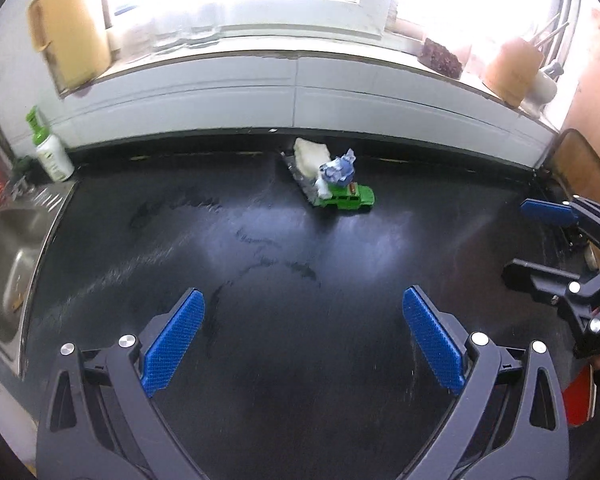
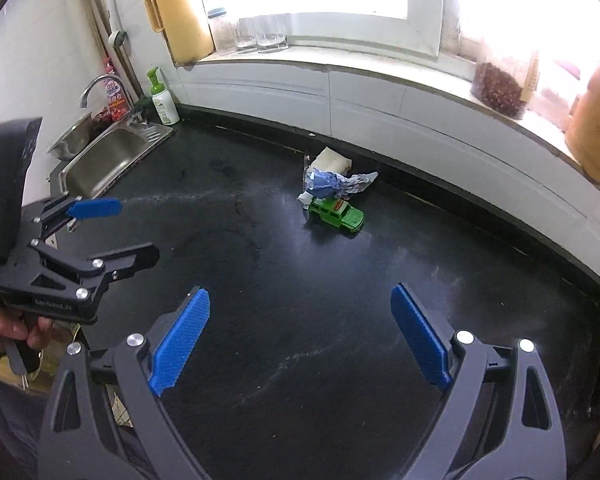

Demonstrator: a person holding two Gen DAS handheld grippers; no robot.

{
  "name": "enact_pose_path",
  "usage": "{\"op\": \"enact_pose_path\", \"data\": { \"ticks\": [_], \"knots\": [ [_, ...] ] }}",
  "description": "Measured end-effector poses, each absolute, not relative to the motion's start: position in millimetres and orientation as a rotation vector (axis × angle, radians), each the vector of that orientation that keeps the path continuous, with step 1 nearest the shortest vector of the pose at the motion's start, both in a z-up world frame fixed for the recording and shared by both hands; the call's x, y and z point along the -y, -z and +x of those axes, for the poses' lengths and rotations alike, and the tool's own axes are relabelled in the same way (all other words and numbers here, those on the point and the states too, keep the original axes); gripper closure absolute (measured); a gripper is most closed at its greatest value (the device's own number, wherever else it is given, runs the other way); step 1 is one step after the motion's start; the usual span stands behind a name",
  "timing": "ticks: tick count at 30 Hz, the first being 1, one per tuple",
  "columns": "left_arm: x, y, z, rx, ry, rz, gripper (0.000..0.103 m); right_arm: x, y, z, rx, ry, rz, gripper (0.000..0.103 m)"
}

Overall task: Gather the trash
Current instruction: 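Grasp the foil-wrapped blue item with the left tool while the right tool grasps the green toy car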

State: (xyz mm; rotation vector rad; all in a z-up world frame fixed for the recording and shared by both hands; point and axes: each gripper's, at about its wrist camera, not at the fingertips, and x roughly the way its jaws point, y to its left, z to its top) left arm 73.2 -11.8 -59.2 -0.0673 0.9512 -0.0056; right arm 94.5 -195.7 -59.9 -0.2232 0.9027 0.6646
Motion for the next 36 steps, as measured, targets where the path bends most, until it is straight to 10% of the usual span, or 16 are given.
{"op": "enact_pose_path", "data": {
  "ticks": [17,28,36],
  "knots": [
    [61.5,113.2,259.6,-0.956,0.204,0.113,0.008,197.7,148.5,211.4,-0.981,-0.802,-0.269,0.015],
    [61.3,159.8,284.8,-1.051,0.334,0.148,0.067,159.3,195.6,251.6,-0.960,-0.911,-0.338,0.036],
    [41.2,153.2,285.9,-1.043,0.358,0.079,0.074,136.3,201.2,257.3,-0.937,-1.004,-0.425,0.061]
  ]
}}
